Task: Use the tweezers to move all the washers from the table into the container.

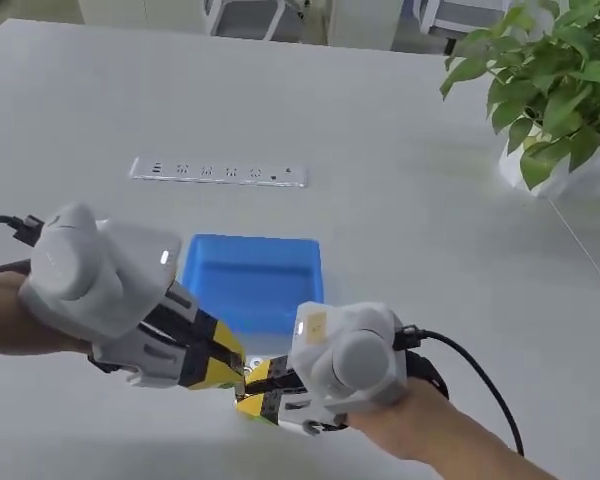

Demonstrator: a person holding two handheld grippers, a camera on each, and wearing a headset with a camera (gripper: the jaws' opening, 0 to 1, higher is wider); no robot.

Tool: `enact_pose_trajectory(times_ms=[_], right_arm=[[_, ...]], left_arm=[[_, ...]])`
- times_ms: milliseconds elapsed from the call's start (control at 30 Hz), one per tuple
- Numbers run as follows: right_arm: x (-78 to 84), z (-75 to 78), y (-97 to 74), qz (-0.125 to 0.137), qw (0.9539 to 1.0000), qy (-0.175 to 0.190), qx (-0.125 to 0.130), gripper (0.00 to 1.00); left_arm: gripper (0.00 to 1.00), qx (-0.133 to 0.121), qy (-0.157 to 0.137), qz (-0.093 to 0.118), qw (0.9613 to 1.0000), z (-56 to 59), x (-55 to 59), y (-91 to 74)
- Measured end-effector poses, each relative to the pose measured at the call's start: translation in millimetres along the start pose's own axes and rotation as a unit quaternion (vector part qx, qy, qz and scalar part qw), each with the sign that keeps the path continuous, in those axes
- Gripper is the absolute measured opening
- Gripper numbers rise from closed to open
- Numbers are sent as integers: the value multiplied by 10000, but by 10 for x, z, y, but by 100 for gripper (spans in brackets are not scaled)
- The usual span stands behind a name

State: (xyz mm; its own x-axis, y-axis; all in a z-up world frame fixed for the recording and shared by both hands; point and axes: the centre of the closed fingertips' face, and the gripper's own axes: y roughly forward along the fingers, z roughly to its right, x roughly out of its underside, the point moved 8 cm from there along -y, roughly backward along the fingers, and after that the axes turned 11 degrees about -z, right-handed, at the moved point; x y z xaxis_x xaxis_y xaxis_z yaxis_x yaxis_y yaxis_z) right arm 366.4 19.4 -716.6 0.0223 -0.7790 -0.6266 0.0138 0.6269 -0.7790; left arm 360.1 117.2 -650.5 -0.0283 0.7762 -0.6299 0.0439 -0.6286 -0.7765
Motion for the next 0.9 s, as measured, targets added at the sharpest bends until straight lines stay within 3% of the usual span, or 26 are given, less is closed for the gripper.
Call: enact_pose_trajectory(times_ms=[133,567,900], right_arm=[[-26,-2,-50,-11,10000,-56,15,7],[-82,6,-277,-51,9999,-149,38,8],[-286,133,-501,198,9995,-218,143,8]], left_arm=[[19,-66,-91,20,9999,-10,6,-23],[36,-256,-732,500,9957,50,23,-177],[49,-645,-1234,812,9869,79,104,-335]])
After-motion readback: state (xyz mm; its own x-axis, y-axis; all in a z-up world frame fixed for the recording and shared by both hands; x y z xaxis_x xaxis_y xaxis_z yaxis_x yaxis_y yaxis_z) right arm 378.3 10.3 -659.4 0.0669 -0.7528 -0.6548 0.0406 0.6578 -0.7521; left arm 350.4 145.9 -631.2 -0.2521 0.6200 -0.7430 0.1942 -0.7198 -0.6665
